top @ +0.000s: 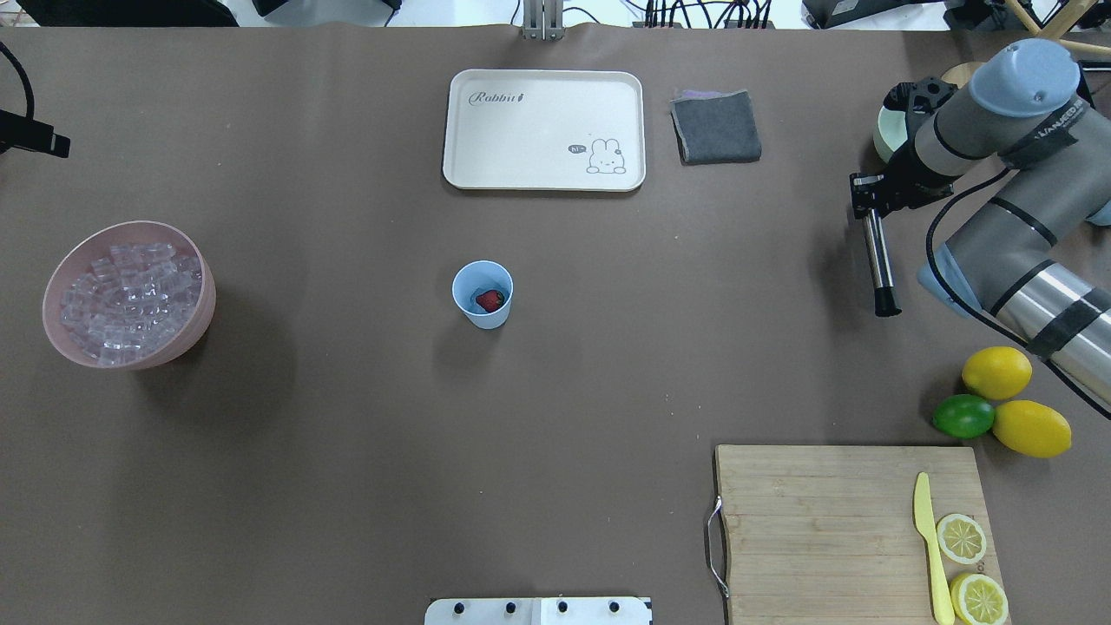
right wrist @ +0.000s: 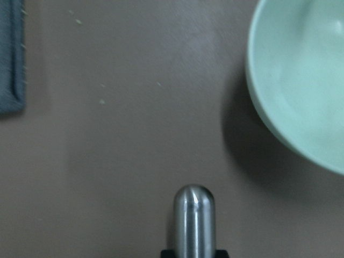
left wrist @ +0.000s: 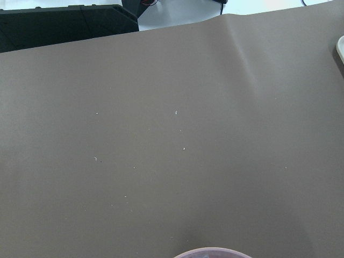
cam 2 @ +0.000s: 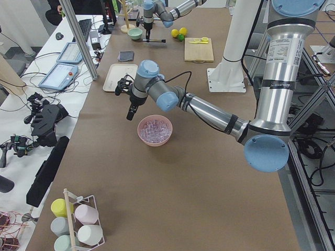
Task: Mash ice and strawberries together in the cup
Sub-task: 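Lower the right gripper over the steel muddler to grasp it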
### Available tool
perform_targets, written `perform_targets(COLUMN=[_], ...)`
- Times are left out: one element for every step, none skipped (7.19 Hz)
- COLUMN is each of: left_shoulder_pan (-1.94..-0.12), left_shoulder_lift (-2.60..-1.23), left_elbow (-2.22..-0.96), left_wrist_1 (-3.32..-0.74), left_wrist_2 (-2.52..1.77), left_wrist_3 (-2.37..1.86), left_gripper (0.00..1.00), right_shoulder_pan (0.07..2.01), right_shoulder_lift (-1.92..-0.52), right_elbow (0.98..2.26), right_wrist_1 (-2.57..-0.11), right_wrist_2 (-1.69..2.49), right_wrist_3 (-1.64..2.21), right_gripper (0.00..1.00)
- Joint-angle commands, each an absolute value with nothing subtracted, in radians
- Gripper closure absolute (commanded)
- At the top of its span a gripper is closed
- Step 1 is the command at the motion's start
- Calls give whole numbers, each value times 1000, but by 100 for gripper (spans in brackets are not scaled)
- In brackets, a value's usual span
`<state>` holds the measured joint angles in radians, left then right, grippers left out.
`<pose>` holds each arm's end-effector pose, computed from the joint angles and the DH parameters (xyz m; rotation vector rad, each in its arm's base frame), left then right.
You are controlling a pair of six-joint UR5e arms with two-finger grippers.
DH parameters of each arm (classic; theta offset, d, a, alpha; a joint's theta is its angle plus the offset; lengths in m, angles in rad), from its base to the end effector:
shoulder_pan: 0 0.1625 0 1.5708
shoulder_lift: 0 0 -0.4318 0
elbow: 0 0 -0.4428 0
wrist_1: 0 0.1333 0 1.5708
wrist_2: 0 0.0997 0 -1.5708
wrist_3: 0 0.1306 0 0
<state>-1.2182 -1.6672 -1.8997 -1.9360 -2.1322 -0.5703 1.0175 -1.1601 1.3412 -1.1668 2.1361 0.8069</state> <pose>0.1452 -0.5791 0.4165 0.4511 0.8166 0.0201 -0.3413 -0.6731 0.5155 0.0973 -0.7840 0.0749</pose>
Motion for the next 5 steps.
perform_targets(left_shoulder_pan=[-1220, -1221, -1230, -1259, -1313], left_shoulder_lift=[-1664, -1664, -1661, -1655, -1660], left_elbow=[-1899, -1890, -1875, -1858, -1823], left_wrist_1=[-1936, -1934, -1933, -1930, -1928], left_wrist_2=[-2132, -2132, -2119, -2103, -2106], left_wrist_3=[-569, -571, -571, -572, -572], left_gripper=[2, 2, 2, 2, 2], right_shoulder_pan=[1045, 1042, 1040, 1028, 1002], right_shoulder_lift=[-1033, -1013, -987, -968, -966], right_elbow=[1379, 1432, 1483, 1530, 1566], right_wrist_1=[-1259, -1250, -1247, -1240, -1135], right_wrist_2=[2166, 2152, 2129, 2111, 2059], right_wrist_3=[804, 814, 862, 847, 791], right_gripper=[100, 100, 100, 100, 100])
